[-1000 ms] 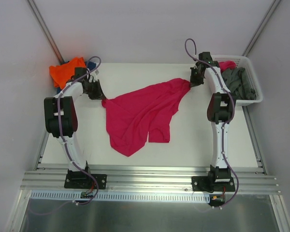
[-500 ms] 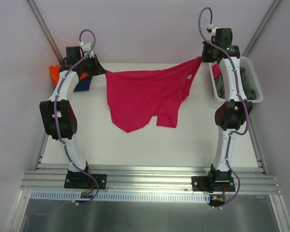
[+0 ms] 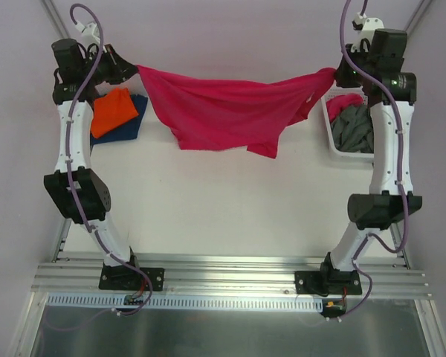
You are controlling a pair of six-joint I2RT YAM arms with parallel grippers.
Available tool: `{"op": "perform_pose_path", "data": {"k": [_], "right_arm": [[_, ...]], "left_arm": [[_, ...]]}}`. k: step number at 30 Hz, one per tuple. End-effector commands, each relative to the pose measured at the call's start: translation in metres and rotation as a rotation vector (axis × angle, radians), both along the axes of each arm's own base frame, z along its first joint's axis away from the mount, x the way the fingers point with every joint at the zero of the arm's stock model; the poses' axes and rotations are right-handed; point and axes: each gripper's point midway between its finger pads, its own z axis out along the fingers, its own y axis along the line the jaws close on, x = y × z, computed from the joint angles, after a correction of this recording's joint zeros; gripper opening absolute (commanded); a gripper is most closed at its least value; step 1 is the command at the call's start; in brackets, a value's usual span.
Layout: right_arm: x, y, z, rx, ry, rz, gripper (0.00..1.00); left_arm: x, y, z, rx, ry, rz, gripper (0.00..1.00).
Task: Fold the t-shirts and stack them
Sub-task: Flatten the tshirt out
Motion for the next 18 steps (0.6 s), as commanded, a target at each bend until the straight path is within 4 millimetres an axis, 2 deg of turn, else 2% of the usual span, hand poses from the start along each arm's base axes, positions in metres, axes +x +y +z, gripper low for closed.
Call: {"op": "perform_pose_path", "data": {"k": [1, 2, 3, 4, 5, 6, 7, 8, 10, 11, 14, 16, 18], "right_arm": [[-0.065, 0.006, 0.046, 0.012, -0.078, 0.05, 0.0], [-0.077, 0.01, 0.051, 0.03, -0.086, 0.058, 0.0], [-0.087, 0.013, 0.056, 0.038, -0.098, 0.074, 0.0], [-0.109, 0.013, 0.075, 0.041, -0.15, 0.075, 0.0], [-0.117, 0.007, 0.073, 0.047, -0.147, 0.059, 0.0], [-0.126, 0.01, 0.078, 0.061, -0.159, 0.074, 0.0], [-0.147, 0.011, 0.087, 0.062, -0.178, 0.082, 0.0], [-0.156, 0.013, 0.086, 0.062, -0.173, 0.094, 0.0], [-0.18, 0.014, 0.087, 0.056, -0.172, 0.107, 0.0], [-0.184, 0.013, 0.075, 0.059, -0.146, 0.101, 0.0], [-0.198, 0.013, 0.07, 0.046, -0.153, 0.11, 0.0], [-0.199, 0.013, 0.06, 0.045, -0.121, 0.114, 0.0], [-0.192, 0.013, 0.047, 0.051, -0.082, 0.113, 0.0]], "left_arm": [[-0.057, -0.033, 0.081, -0.025, -0.168, -0.152, 0.0], [-0.078, -0.042, 0.089, -0.032, -0.177, -0.193, 0.0], [-0.089, -0.044, 0.092, -0.031, -0.182, -0.204, 0.0], [-0.098, -0.045, 0.094, -0.031, -0.184, -0.204, 0.0], [-0.118, -0.049, 0.1, -0.029, -0.196, -0.203, 0.0], [-0.128, -0.05, 0.102, -0.03, -0.201, -0.203, 0.0], [-0.139, -0.052, 0.105, -0.029, -0.209, -0.211, 0.0], [-0.158, -0.057, 0.112, -0.024, -0.229, -0.22, 0.0], [-0.172, -0.055, 0.117, -0.026, -0.231, -0.194, 0.0], [-0.185, -0.056, 0.122, -0.019, -0.25, -0.187, 0.0], [-0.201, -0.055, 0.119, -0.009, -0.246, -0.169, 0.0], [-0.199, -0.049, 0.113, -0.007, -0.229, -0.132, 0.0], [-0.19, -0.044, 0.096, -0.006, -0.194, -0.12, 0.0]]}}
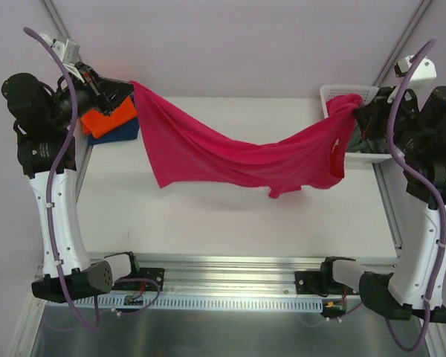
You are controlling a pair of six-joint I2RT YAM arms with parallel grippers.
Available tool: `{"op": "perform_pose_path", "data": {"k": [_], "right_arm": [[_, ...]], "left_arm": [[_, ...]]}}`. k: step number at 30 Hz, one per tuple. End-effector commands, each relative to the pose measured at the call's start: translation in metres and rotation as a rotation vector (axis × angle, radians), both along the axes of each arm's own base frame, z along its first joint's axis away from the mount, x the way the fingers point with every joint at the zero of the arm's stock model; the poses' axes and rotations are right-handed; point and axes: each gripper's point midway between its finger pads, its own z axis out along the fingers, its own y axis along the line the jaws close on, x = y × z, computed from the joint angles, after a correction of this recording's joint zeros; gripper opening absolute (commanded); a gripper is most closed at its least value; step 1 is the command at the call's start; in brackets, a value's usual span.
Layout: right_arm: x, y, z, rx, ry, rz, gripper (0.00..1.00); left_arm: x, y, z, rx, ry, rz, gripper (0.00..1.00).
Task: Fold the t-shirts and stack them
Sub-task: Flatten the tshirt out
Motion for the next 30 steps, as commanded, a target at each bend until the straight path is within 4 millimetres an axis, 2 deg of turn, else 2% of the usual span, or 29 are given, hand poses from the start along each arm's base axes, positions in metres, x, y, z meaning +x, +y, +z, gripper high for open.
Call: {"op": "perform_pose_path", "data": {"k": [1, 3, 4, 5, 6, 7, 8, 9, 10, 11, 12, 13, 14, 16, 17, 20, 22, 23, 26, 27, 30], "right_arm": [[0.024, -0.002, -0.03, -0.003, 0.093, 0.011, 0.0], [0.041, -0.001, -0.045, 0.012, 0.141, 0.015, 0.0], [0.049, -0.002, -0.049, 0.013, 0.152, 0.012, 0.0], [0.057, -0.003, -0.053, 0.02, 0.17, 0.004, 0.0], [0.075, -0.007, -0.065, 0.026, 0.21, -0.004, 0.0], [0.086, -0.008, -0.072, 0.03, 0.236, -0.006, 0.0], [0.095, -0.01, -0.06, 0.028, 0.209, -0.012, 0.0], [0.105, -0.014, -0.06, 0.032, 0.212, -0.024, 0.0], [0.13, -0.018, -0.076, 0.036, 0.254, -0.035, 0.0], [0.141, -0.02, -0.063, 0.032, 0.216, -0.042, 0.01], [0.155, -0.024, -0.066, 0.019, 0.217, -0.053, 0.0], [0.178, -0.028, -0.082, 0.015, 0.245, -0.064, 0.0], [0.188, -0.03, -0.072, 0.007, 0.208, -0.072, 0.0], [0.206, -0.037, -0.074, -0.003, 0.191, -0.101, 0.0], [0.217, -0.039, -0.082, -0.004, 0.2, -0.104, 0.0], [0.223, -0.039, -0.077, 0.002, 0.17, -0.115, 0.0], [0.219, -0.037, -0.071, 0.007, 0.16, -0.102, 0.0], [0.211, -0.036, -0.06, 0.009, 0.137, -0.103, 0.0], [0.194, -0.032, -0.056, 0.021, 0.141, -0.087, 0.0], [0.179, -0.029, -0.045, 0.029, 0.127, -0.072, 0.0], [0.154, -0.023, -0.054, 0.039, 0.171, -0.052, 0.01]], "left_arm": [[0.034, 0.017, -0.047, -0.016, 0.132, 0.036, 0.0], [0.048, 0.023, -0.064, -0.012, 0.169, 0.04, 0.0], [0.063, 0.027, -0.082, -0.018, 0.215, 0.038, 0.0], [0.071, 0.03, -0.089, -0.012, 0.226, 0.034, 0.0], [0.078, 0.031, -0.097, -0.012, 0.244, 0.032, 0.0], [0.095, 0.036, -0.115, -0.017, 0.287, 0.032, 0.0], [0.104, 0.041, -0.116, -0.001, 0.279, 0.048, 0.0], [0.113, 0.044, -0.121, 0.004, 0.284, 0.056, 0.0], [0.132, 0.05, -0.126, 0.011, 0.288, 0.06, 0.0], [0.143, 0.055, -0.127, 0.024, 0.281, 0.075, 0.0], [0.155, 0.061, -0.129, 0.034, 0.276, 0.105, 0.0], [0.174, 0.067, -0.128, 0.048, 0.26, 0.117, 0.0], [0.183, 0.071, -0.127, 0.069, 0.239, 0.127, 0.0], [0.203, 0.079, -0.123, 0.104, 0.202, 0.163, 0.0], [0.208, 0.079, -0.122, 0.117, 0.188, 0.165, 0.0], [0.215, 0.082, -0.114, 0.116, 0.166, 0.173, 0.0], [0.208, 0.078, -0.102, 0.104, 0.146, 0.161, 0.0], [0.205, 0.076, -0.097, 0.098, 0.139, 0.157, 0.0], [0.185, 0.067, -0.081, 0.076, 0.126, 0.13, 0.0], [0.18, 0.064, -0.08, 0.069, 0.131, 0.121, 0.0], [0.153, 0.054, -0.078, 0.037, 0.155, 0.08, 0.0]]}}
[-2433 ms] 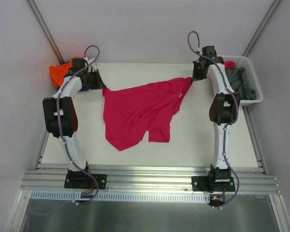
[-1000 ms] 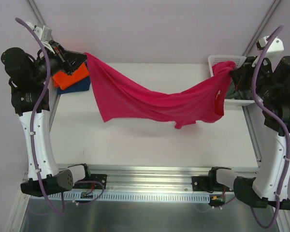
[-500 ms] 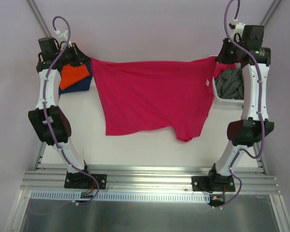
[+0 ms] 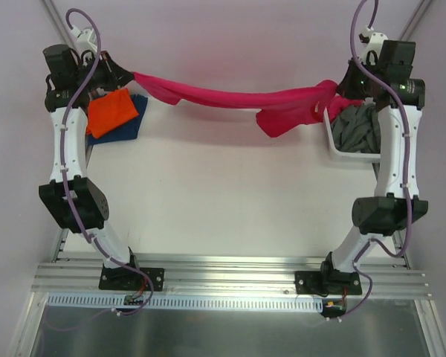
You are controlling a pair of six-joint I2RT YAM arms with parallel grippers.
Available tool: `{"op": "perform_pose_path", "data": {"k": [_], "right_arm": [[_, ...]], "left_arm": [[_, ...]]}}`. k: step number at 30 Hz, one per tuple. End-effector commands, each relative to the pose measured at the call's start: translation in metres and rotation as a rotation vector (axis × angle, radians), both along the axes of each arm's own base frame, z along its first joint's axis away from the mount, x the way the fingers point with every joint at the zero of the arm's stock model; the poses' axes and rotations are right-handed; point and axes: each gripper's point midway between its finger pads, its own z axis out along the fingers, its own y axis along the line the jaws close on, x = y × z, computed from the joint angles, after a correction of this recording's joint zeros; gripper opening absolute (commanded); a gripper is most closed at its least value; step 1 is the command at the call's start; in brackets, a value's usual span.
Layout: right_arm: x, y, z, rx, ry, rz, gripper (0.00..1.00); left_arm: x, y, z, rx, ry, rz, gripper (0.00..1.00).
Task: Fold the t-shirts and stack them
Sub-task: Flatten the tshirt out
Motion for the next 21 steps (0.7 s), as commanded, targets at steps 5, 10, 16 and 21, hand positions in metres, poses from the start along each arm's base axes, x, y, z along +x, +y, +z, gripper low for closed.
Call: {"op": "perform_pose_path", "data": {"k": [5, 10, 16, 21], "right_arm": [[-0.106, 0.02, 0.019, 0.058, 0.007, 0.073, 0.0], [-0.136, 0.025, 0.014, 0.07, 0.019, 0.086, 0.0], [-0.152, 0.027, 0.032, 0.076, -0.028, 0.077, 0.0], [-0.162, 0.021, 0.05, 0.06, -0.115, 0.046, 0.01]], "left_arm": [[-0.089, -0.037, 0.033, -0.05, -0.051, -0.13, 0.0], [-0.121, -0.044, 0.031, -0.08, -0.029, -0.139, 0.0], [-0.144, -0.047, 0.044, -0.069, -0.065, -0.135, 0.0], [-0.152, -0.038, 0.054, -0.039, -0.106, -0.078, 0.0]]}}
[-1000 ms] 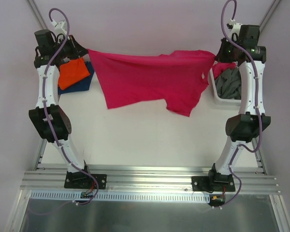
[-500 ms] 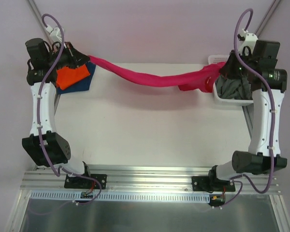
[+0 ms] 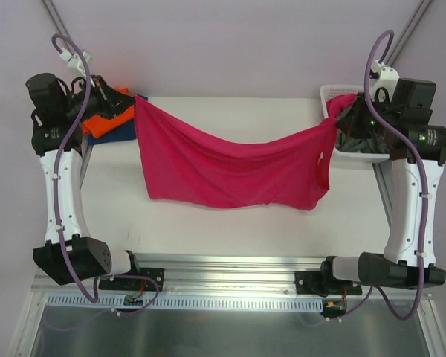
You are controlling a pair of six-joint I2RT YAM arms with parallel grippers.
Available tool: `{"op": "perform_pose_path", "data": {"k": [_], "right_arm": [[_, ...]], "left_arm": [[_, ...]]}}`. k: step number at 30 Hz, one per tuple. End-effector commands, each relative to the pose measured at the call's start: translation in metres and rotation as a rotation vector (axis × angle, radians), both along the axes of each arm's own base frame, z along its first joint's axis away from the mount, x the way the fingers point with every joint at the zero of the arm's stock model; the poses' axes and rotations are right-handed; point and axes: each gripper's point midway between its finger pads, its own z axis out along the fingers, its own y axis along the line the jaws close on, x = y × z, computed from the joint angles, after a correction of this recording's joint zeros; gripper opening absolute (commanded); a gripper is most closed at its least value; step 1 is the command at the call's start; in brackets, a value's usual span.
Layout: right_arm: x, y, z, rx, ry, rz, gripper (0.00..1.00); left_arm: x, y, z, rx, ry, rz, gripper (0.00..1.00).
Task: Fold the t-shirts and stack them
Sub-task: Flatten the tshirt out
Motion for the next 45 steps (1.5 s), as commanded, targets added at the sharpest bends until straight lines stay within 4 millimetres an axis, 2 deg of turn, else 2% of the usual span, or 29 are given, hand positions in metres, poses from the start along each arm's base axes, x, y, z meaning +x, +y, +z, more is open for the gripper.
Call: {"op": "perform_pose_path", "data": {"k": [1, 5, 6, 7, 12, 14, 18, 24, 26, 27, 28, 30, 31, 32, 34, 35, 37, 38, 40, 41, 43, 44, 45], "right_arm": [[-0.018, -0.003, 0.046, 0.002, -0.167, -0.029, 0.0], [-0.043, 0.0, 0.07, 0.019, -0.236, -0.044, 0.0], [-0.049, 0.001, 0.075, 0.02, -0.254, -0.041, 0.0], [-0.062, 0.002, 0.085, 0.019, -0.294, -0.038, 0.0], [-0.102, 0.004, 0.118, 0.005, -0.423, -0.042, 0.0], [-0.119, 0.005, 0.136, -0.002, -0.485, -0.042, 0.01], [-0.139, 0.007, 0.152, -0.011, -0.544, -0.033, 0.01], [-0.16, 0.014, 0.154, -0.013, -0.563, 0.002, 0.01], [-0.158, 0.014, 0.143, -0.031, -0.538, 0.014, 0.0], [-0.158, 0.013, 0.139, -0.036, -0.535, 0.015, 0.0], [-0.149, 0.012, 0.126, -0.039, -0.498, 0.016, 0.01], [-0.141, 0.013, 0.12, -0.035, -0.488, 0.024, 0.0], [-0.13, 0.013, 0.112, -0.029, -0.462, 0.024, 0.01], [-0.119, 0.012, 0.104, -0.026, -0.435, 0.023, 0.0], [-0.095, 0.011, 0.088, -0.016, -0.377, 0.028, 0.0], [-0.08, 0.009, 0.078, -0.014, -0.349, 0.026, 0.01], [-0.059, 0.008, 0.063, -0.006, -0.305, 0.024, 0.01], [-0.039, 0.005, 0.048, -0.002, -0.252, 0.016, 0.01], [-0.019, 0.004, 0.027, 0.008, -0.189, 0.016, 0.01], [-0.003, 0.003, 0.012, 0.016, -0.139, 0.014, 0.01], [0.015, 0.002, -0.012, 0.024, -0.068, 0.013, 0.01], [0.023, 0.0, -0.019, 0.025, -0.047, 0.008, 0.0], [0.039, -0.001, -0.037, 0.024, 0.006, 0.009, 0.01]], "left_arm": [[-0.019, 0.002, 0.026, 0.028, -0.094, 0.01, 0.0], [-0.043, -0.005, 0.042, 0.03, -0.138, -0.007, 0.0], [-0.055, -0.009, 0.049, 0.038, -0.166, -0.004, 0.0], [-0.062, -0.011, 0.054, 0.039, -0.18, -0.002, 0.0], [-0.105, -0.022, 0.085, 0.073, -0.298, 0.023, 0.0], [-0.114, -0.023, 0.091, 0.079, -0.317, 0.038, 0.0], [-0.134, -0.026, 0.11, 0.103, -0.383, 0.068, 0.0], [-0.149, -0.025, 0.12, 0.133, -0.435, 0.118, 0.0], [-0.146, -0.022, 0.115, 0.134, -0.421, 0.138, 0.0], [-0.14, -0.019, 0.106, 0.137, -0.399, 0.142, 0.0], [-0.136, -0.017, 0.1, 0.139, -0.384, 0.143, 0.0], [-0.118, -0.009, 0.075, 0.134, -0.313, 0.157, 0.0], [-0.111, -0.008, 0.067, 0.132, -0.288, 0.151, 0.0], [-0.096, -0.004, 0.049, 0.12, -0.229, 0.143, 0.0], [-0.079, 0.0, 0.03, 0.117, -0.175, 0.124, 0.0], [-0.061, 0.006, 0.011, 0.107, -0.113, 0.122, 0.0], [-0.045, 0.011, -0.009, 0.116, -0.068, 0.105, 0.0], [-0.03, 0.016, -0.028, 0.109, -0.014, 0.101, 0.0], [-0.016, 0.021, -0.047, 0.121, 0.024, 0.098, 0.0], [-0.005, 0.025, -0.063, 0.113, 0.071, 0.093, 0.0], [0.007, 0.029, -0.079, 0.117, 0.105, 0.088, 0.0], [0.019, 0.033, -0.091, 0.106, 0.141, 0.086, 0.0], [0.026, 0.035, -0.096, 0.105, 0.153, 0.081, 0.0]]}}
